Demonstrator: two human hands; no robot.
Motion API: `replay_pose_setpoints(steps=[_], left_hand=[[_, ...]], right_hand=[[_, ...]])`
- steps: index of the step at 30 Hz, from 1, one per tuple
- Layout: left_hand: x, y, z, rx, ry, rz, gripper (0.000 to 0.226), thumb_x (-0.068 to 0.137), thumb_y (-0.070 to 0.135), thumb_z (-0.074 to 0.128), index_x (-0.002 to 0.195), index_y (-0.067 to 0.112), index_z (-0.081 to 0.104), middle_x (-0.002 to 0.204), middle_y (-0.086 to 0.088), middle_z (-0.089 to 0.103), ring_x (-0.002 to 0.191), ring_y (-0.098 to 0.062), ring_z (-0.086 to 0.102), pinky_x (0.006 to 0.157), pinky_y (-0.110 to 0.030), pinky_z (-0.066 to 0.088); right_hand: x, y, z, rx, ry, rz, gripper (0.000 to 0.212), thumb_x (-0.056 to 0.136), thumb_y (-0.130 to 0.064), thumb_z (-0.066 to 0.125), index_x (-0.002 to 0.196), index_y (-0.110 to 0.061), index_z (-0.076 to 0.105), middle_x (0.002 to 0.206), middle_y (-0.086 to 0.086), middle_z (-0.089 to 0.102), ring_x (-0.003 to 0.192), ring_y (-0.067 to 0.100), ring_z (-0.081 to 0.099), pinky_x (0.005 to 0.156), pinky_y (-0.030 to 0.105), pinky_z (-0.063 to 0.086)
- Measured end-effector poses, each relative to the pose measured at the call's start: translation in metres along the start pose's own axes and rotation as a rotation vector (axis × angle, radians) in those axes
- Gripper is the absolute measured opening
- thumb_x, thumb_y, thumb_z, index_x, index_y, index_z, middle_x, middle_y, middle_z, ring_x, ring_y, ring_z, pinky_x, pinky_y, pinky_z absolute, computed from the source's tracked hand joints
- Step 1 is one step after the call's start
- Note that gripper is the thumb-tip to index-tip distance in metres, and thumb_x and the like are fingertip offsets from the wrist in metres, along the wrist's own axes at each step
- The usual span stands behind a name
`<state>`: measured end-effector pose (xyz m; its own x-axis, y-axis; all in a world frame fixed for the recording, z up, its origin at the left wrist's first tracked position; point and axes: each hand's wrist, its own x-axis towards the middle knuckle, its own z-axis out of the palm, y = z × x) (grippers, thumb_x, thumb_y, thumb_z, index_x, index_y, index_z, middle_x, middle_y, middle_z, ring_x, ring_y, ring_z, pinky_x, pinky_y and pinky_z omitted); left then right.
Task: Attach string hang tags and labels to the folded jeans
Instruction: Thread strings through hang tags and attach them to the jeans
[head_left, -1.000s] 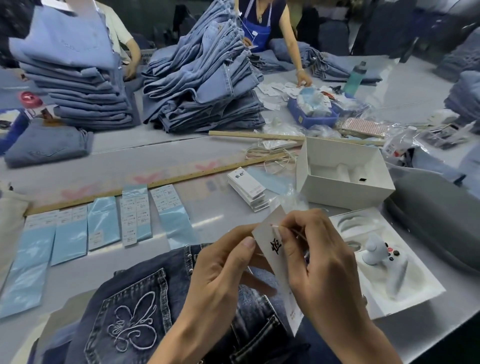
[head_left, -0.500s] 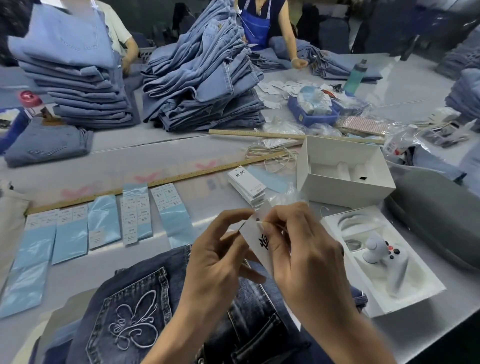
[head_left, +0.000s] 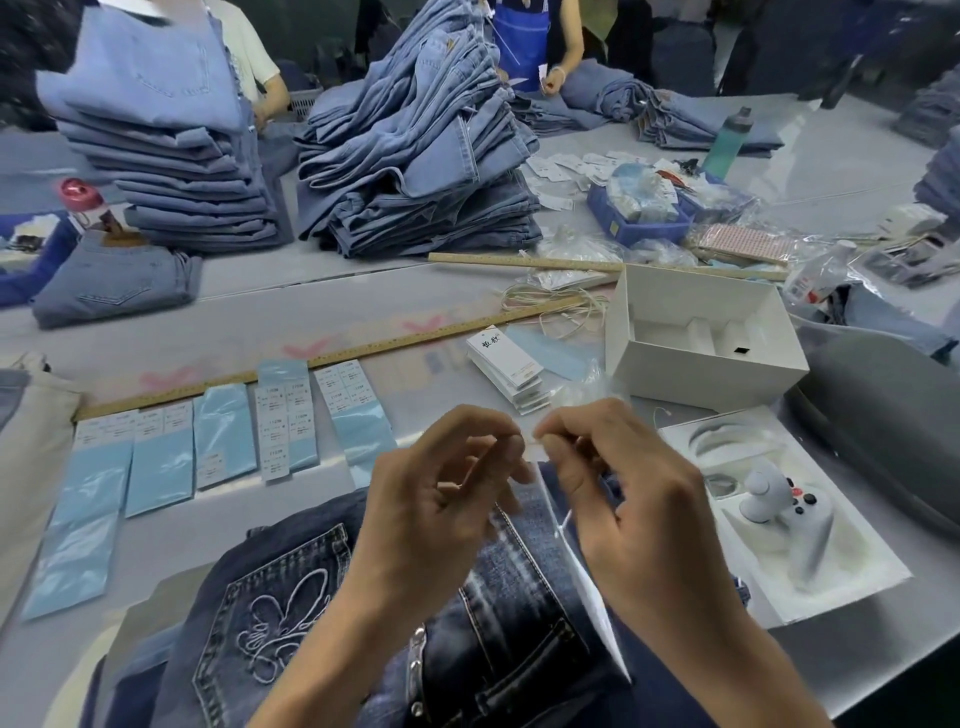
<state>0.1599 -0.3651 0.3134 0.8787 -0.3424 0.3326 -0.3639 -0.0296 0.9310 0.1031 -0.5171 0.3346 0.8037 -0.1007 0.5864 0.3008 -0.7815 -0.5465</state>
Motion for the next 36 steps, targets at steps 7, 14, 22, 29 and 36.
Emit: replay_pose_setpoints(steps=[7, 14, 22, 29, 36], left_hand=[[0.035, 0.052, -0.049, 1.005, 0.082, 0.502, 0.017, 0.101, 0.030, 0.057, 0.099, 0.017, 0.067, 0.075, 0.006, 0.066, 0.055, -0.019, 0.057, 0.046, -0.036, 0.050], [0.034, 0.085, -0.040, 0.697, -0.165, 0.559, 0.014, 0.099, 0.027, 0.062, 0.101, 0.016, 0.071, 0.081, 0.009, 0.068, 0.061, -0.020, 0.062, 0.050, -0.036, 0.053], [0.020, 0.032, -0.045, 0.481, -0.132, 0.325, 0.004, 0.097, 0.031, 0.065, 0.098, 0.027, 0.066, 0.077, 0.018, 0.066, 0.060, -0.012, 0.067, 0.047, -0.033, 0.050], [0.004, -0.020, -0.044, 0.611, -0.144, 0.108, 0.026, 0.099, 0.046, 0.056, 0.120, 0.034, 0.062, 0.096, 0.019, 0.068, 0.085, -0.001, 0.063, 0.067, -0.021, 0.053], [0.000, -0.058, -0.039, 0.766, -0.265, -0.083, 0.010, 0.095, 0.032, 0.069, 0.094, 0.023, 0.066, 0.096, 0.010, 0.059, 0.094, -0.012, 0.052, 0.083, -0.031, 0.044]], right_hand=[[0.004, -0.006, -0.022, 0.080, 0.206, -0.007, 0.027, 0.099, -0.012, 0.056, 0.125, -0.010, 0.063, 0.129, -0.004, 0.062, 0.124, 0.016, 0.058, 0.104, 0.032, 0.047], [0.017, -0.021, -0.017, -0.023, 0.212, -0.170, 0.026, 0.095, -0.017, 0.067, 0.119, -0.005, 0.067, 0.117, -0.004, 0.063, 0.111, 0.016, 0.062, 0.098, 0.023, 0.045], [0.005, -0.008, 0.005, 0.238, 0.030, -0.014, 0.016, 0.093, -0.016, 0.068, 0.103, -0.009, 0.077, 0.085, -0.002, 0.072, 0.075, 0.013, 0.067, 0.065, 0.028, 0.053], [0.000, 0.015, 0.017, 0.172, -0.065, 0.096, 0.011, 0.094, -0.029, 0.071, 0.100, -0.024, 0.078, 0.082, -0.014, 0.073, 0.069, 0.009, 0.068, 0.059, 0.027, 0.053], [0.004, 0.026, 0.040, -0.052, -0.576, 0.258, 0.014, 0.094, -0.040, 0.065, 0.092, -0.032, 0.075, 0.078, -0.019, 0.070, 0.075, 0.000, 0.064, 0.072, 0.028, 0.054]])
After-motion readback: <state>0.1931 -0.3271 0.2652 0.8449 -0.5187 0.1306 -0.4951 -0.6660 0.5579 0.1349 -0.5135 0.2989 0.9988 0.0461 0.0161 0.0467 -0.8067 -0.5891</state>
